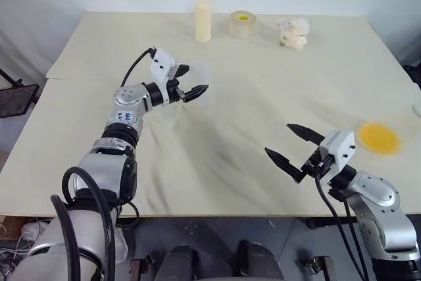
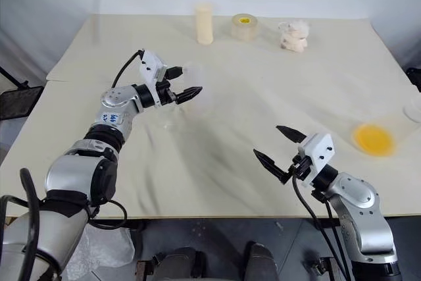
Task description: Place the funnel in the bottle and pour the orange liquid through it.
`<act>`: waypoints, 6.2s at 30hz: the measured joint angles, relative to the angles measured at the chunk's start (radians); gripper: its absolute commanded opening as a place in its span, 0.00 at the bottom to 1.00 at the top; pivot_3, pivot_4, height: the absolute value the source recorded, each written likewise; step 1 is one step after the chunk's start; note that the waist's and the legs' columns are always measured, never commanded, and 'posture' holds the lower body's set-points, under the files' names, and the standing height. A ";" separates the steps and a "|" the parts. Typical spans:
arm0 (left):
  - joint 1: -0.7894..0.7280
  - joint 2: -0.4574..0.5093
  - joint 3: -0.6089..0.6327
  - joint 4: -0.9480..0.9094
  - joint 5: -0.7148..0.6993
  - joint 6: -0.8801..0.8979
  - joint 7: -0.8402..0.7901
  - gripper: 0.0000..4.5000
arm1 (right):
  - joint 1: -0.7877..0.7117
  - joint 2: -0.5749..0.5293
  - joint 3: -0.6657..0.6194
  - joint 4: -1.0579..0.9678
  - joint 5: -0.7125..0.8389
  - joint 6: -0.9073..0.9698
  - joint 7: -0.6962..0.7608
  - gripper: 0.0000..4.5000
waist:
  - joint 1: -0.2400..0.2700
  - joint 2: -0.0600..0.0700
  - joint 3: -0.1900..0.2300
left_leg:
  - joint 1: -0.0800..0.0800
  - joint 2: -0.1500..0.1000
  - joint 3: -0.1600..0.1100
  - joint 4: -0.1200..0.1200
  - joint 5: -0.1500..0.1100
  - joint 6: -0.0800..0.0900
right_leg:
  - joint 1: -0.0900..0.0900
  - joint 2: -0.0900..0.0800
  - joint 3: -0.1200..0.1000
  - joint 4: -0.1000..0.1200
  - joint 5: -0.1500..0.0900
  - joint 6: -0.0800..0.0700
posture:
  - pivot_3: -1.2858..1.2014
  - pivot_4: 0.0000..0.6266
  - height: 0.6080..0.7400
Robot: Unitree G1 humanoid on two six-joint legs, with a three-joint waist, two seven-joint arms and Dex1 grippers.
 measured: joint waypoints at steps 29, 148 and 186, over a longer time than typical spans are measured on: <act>0.126 -0.194 -0.144 -0.507 0.002 0.200 -0.302 0.51 | 0.061 -0.176 -0.152 0.037 0.154 0.080 0.204 1.00 | 0.002 0.000 0.000 | -0.011 -0.001 0.000 0.006 0.000 0.001 | -0.008 -0.001 0.000 0.004 0.000 0.000 | 0.52 0.24 1.00; 0.185 0.201 -0.071 -0.384 -0.037 0.227 -0.341 0.01 | 0.095 -0.155 -0.168 -0.123 0.189 0.107 0.162 1.00 | 0.003 -0.001 -0.001 | -0.011 -0.001 0.001 0.017 0.000 0.001 | -0.009 -0.002 0.002 0.015 0.000 0.000 | 0.52 0.24 1.00; -0.374 -0.003 -0.183 -0.274 -0.289 1.414 -0.365 0.91 | 0.210 -0.098 -0.195 -0.226 0.223 0.121 0.071 1.00 | 0.003 -0.002 0.000 | -0.011 -0.001 -0.002 0.016 0.000 0.001 | -0.010 -0.002 0.004 0.015 0.000 0.000 | 0.52 0.24 1.00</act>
